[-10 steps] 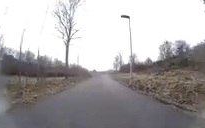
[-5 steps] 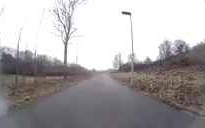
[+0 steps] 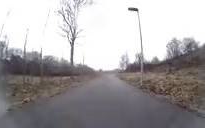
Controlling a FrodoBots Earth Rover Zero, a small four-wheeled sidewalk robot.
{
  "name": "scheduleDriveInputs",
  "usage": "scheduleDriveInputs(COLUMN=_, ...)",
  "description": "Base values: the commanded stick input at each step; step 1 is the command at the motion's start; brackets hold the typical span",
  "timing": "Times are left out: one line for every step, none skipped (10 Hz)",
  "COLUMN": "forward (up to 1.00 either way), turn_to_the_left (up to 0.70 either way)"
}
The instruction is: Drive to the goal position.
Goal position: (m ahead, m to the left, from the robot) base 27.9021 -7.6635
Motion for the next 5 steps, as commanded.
scheduleDriveInputs(forward=0.7, turn_to_the_left=0.0)
scheduleDriveInputs(forward=0.7, turn_to_the_left=0.0)
scheduleDriveInputs(forward=0.7, turn_to_the_left=0.0)
scheduleDriveInputs(forward=0.7, turn_to_the_left=0.0)
scheduleDriveInputs(forward=0.7, turn_to_the_left=0.0)
